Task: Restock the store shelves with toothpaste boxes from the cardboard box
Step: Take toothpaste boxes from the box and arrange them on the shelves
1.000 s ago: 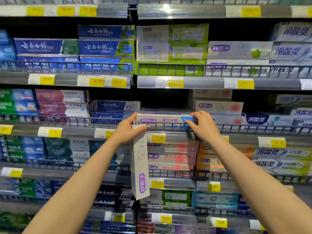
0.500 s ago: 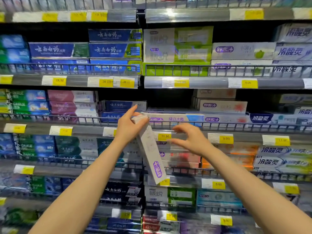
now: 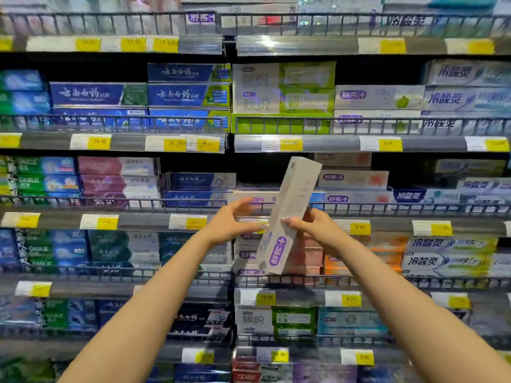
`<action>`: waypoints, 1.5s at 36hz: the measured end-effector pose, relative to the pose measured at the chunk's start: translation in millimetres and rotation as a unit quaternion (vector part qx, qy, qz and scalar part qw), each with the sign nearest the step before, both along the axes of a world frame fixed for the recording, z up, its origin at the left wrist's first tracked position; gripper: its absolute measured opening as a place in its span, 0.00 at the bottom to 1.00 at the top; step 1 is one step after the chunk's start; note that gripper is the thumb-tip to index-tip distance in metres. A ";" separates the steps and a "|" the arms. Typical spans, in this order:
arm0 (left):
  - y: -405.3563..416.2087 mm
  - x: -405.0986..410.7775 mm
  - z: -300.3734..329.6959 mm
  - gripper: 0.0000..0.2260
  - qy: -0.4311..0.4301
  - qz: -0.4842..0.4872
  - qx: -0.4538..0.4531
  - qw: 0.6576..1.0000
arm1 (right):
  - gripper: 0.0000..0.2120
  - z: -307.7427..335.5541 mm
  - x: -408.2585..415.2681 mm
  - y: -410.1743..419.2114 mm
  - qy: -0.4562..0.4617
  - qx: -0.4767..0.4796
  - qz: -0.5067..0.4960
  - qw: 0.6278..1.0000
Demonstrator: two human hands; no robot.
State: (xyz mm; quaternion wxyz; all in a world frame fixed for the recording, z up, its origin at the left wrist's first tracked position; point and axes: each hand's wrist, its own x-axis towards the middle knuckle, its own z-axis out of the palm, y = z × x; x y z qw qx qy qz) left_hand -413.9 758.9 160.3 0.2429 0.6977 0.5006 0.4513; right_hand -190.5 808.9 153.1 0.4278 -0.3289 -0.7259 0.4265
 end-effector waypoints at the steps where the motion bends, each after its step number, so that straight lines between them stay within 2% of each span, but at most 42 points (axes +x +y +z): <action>1: -1.0 -0.9 -9.2 0.43 0.021 -0.010 -0.030 0.999 | 0.10 1.6 2.6 1.7 0.009 -0.004 -0.014 1.000; 3: -3.3 3.6 -20.8 0.34 0.048 -0.029 -0.063 0.996 | 0.15 4.5 4.4 2.0 0.018 -0.011 -0.034 0.999; 5: -3.7 9.0 -25.0 0.25 0.043 -0.047 -0.056 0.996 | 0.18 5.9 3.5 0.9 0.037 -0.031 -0.041 0.998; 8: -4.3 11.3 -21.7 0.19 0.034 -0.018 -0.029 0.999 | 0.19 5.5 3.1 -1.7 0.048 -0.056 -0.041 0.996; 9: -4.6 10.5 -20.1 0.18 0.029 -0.019 -0.034 0.999 | 0.18 6.5 4.2 -2.1 0.065 -0.061 -0.047 0.995; 11: -8.0 8.2 -14.3 0.13 -0.001 -0.034 -0.055 0.998 | 0.12 10.5 10.0 -2.7 0.157 -0.087 -0.036 0.983; 13: -7.6 2.3 -8.3 0.15 -0.029 -0.030 -0.069 0.997 | 0.15 14.4 20.9 -2.7 0.247 -0.123 -0.032 0.960; 15: -7.3 -1.9 -2.2 0.24 -0.071 -0.024 -0.081 0.994 | 0.29 13.3 33.1 -0.8 0.263 -0.128 -0.051 0.955; 17: -5.1 -4.1 3.9 0.28 -0.124 -0.027 -0.115 0.985 | 0.41 10.1 41.2 0.5 0.231 -0.106 -0.071 0.965; 18: -5.1 -4.9 6.6 0.27 -0.139 -0.030 -0.128 0.982 | 0.41 8.8 43.4 -0.4 0.207 -0.090 -0.080 0.971; 21: -1.6 -6.1 9.5 0.17 -0.149 -0.041 -0.153 0.976 | 0.27 6.3 47.0 -4.1 0.167 -0.065 -0.099 0.979; 23: 0.7 -7.4 8.4 0.15 -0.162 -0.025 -0.154 0.974 | 0.17 5.1 49.6 -2.2 0.139 -0.053 -0.122 0.981; 27: 1.0 -6.8 9.7 0.22 -0.190 -0.036 -0.139 0.971 | 0.12 5.9 50.3 0.2 0.110 -0.018 -0.140 0.984; 29: 0.4 -5.4 10.5 0.19 -0.202 -0.027 -0.101 0.974 | 0.12 6.7 49.0 0.8 0.120 -0.029 -0.144 0.982; 30: 1.1 -5.8 9.6 0.18 -0.197 -0.011 -0.076 0.977 | 0.13 6.9 48.6 1.5 0.127 -0.037 -0.148 0.980; 32: 6.5 -8.9 6.5 0.18 -0.134 0.032 -0.023 0.990 | 0.14 8.2 50.0 6.5 0.125 -0.032 -0.168 0.977; 36: 9.9 -7.5 16.1 0.08 -0.085 0.076 0.068 0.991 | 0.12 23.8 50.2 10.0 0.130 0.022 -0.167 0.977; 40: 21.2 -7.9 30.0 0.12 -0.049 0.118 0.132 0.983 | 0.12 41.3 46.2 13.1 0.096 0.115 -0.205 0.967; 44: 37.9 -10.7 40.1 0.15 -0.031 0.168 0.166 0.971 | 0.25 51.8 39.9 25.1 0.077 0.147 -0.242 0.956; 54: 70.5 -22.6 34.7 0.16 0.016 0.213 0.173 0.961 | 0.26 50.4 16.7 64.4 0.000 0.156 -0.283 0.946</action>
